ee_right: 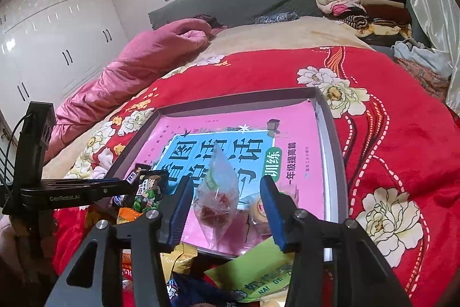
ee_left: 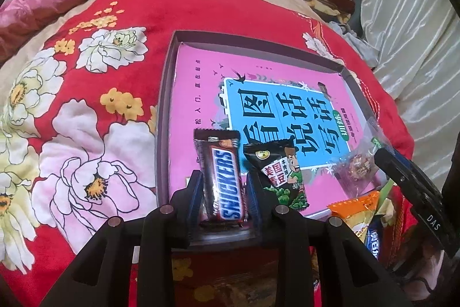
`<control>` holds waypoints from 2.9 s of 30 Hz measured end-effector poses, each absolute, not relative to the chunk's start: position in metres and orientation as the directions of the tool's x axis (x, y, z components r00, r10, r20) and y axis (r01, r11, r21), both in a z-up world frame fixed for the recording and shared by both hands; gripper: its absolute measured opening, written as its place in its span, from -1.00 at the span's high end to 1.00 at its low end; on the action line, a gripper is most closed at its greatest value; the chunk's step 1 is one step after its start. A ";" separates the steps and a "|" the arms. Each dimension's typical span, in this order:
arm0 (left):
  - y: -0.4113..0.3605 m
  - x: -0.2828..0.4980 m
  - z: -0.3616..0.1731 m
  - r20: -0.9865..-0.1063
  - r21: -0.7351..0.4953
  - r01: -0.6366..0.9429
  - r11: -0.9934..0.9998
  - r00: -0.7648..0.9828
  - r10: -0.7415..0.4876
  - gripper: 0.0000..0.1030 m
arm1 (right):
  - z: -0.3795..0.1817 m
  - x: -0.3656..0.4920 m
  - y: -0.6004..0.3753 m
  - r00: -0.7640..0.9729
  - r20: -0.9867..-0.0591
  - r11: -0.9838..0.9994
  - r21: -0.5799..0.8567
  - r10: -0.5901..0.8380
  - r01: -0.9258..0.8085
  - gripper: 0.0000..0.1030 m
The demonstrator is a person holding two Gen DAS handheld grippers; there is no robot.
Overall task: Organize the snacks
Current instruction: 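Lower the Snickers bar into the tray and open the left gripper while the right releases the clear bag, then move both grippers back to the snack pile in front of the tray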
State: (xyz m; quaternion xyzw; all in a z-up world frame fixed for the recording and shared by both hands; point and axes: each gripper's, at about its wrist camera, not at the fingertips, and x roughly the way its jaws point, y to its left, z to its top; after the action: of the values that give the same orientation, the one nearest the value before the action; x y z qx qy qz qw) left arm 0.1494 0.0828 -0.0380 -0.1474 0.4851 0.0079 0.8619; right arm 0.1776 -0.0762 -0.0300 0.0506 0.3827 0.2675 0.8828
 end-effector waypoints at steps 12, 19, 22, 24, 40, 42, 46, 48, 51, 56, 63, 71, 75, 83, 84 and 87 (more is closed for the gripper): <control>0.083 0.143 -0.025 -0.824 -0.252 -0.154 0.956 0.552 -0.128 0.09 | -0.022 0.175 -0.083 0.592 -0.627 0.857 0.291 0.506 -0.425 -0.08; 0.079 0.138 -0.014 -0.805 -0.267 -0.139 0.954 0.577 -0.141 -0.19 | -0.015 0.173 -0.088 0.607 -0.603 0.852 0.301 0.518 -0.428 -0.22; 0.079 0.135 -0.007 -0.784 -0.283 -0.131 0.950 0.601 -0.151 -0.24 | -0.011 0.172 -0.090 0.615 -0.592 0.851 0.305 0.521 -0.428 -0.22; 0.078 0.134 -0.003 -0.775 -0.291 -0.126 0.948 0.612 -0.157 -0.29 | -0.009 0.172 -0.092 0.620 -0.585 0.851 0.307 0.522 -0.427 -0.23; 0.066 0.120 0.013 -0.757 -0.296 -0.076 0.952 0.627 -0.185 -0.49 | 0.009 0.165 -0.127 0.678 -0.527 0.858 0.353 0.512 -0.373 -0.37; 0.064 0.119 0.014 -0.756 -0.298 -0.071 0.952 0.627 -0.190 -0.49 | 0.011 0.163 -0.132 0.687 -0.524 0.862 0.358 0.504 -0.360 -0.37; 0.059 0.117 0.016 -0.756 -0.303 -0.058 0.951 0.623 -0.202 -0.49 | 0.014 0.160 -0.140 0.700 -0.518 0.867 0.364 0.492 -0.340 -0.37; 0.057 0.116 0.017 -0.754 -0.304 -0.049 0.951 0.623 -0.209 -0.49 | 0.015 0.158 -0.141 0.702 -0.518 0.868 0.363 0.489 -0.338 -0.38; 0.056 0.115 0.019 -0.752 -0.305 -0.045 0.951 0.624 -0.212 -0.49 | 0.015 0.156 -0.140 0.699 -0.518 0.867 0.364 0.493 -0.341 -0.39; 0.054 0.112 0.022 -0.750 -0.311 -0.041 0.950 0.624 -0.219 -0.50 | 0.016 0.150 -0.137 0.693 -0.518 0.863 0.359 0.501 -0.356 -0.39; 0.048 0.106 0.024 -0.750 -0.315 -0.021 0.949 0.619 -0.235 -0.52 | 0.016 0.141 -0.131 0.675 -0.519 0.850 0.370 0.524 -0.376 -0.44; 0.043 0.102 0.024 -0.755 -0.329 -0.003 0.944 0.602 -0.260 -0.56 | 0.015 0.130 -0.119 0.648 -0.532 0.838 0.365 0.545 -0.405 -0.46; 0.042 0.100 0.023 -0.755 -0.340 -0.002 0.941 0.597 -0.272 -0.57 | 0.014 0.126 -0.116 0.634 -0.540 0.833 0.373 0.553 -0.409 -0.47; 0.032 0.098 0.015 -0.773 -0.339 0.023 0.941 0.564 -0.292 -0.57 | 0.009 0.116 -0.116 0.603 -0.565 0.826 0.402 0.563 -0.394 -0.47; 0.030 0.098 0.014 -0.777 -0.336 0.026 0.941 0.557 -0.293 -0.57 | 0.008 0.116 -0.116 0.599 -0.567 0.825 0.407 0.565 -0.392 -0.47; 0.025 0.097 0.011 -0.786 -0.327 0.035 0.945 0.544 -0.292 -0.57 | 0.006 0.113 -0.116 0.589 -0.579 0.826 0.414 0.563 -0.383 -0.47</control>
State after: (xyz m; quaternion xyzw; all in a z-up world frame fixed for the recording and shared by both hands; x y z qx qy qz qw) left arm 0.0973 0.0249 0.0108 -0.1372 0.4680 -0.0944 0.8679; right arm 0.1132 -0.1157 0.0060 0.1234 0.3655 0.2680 0.8828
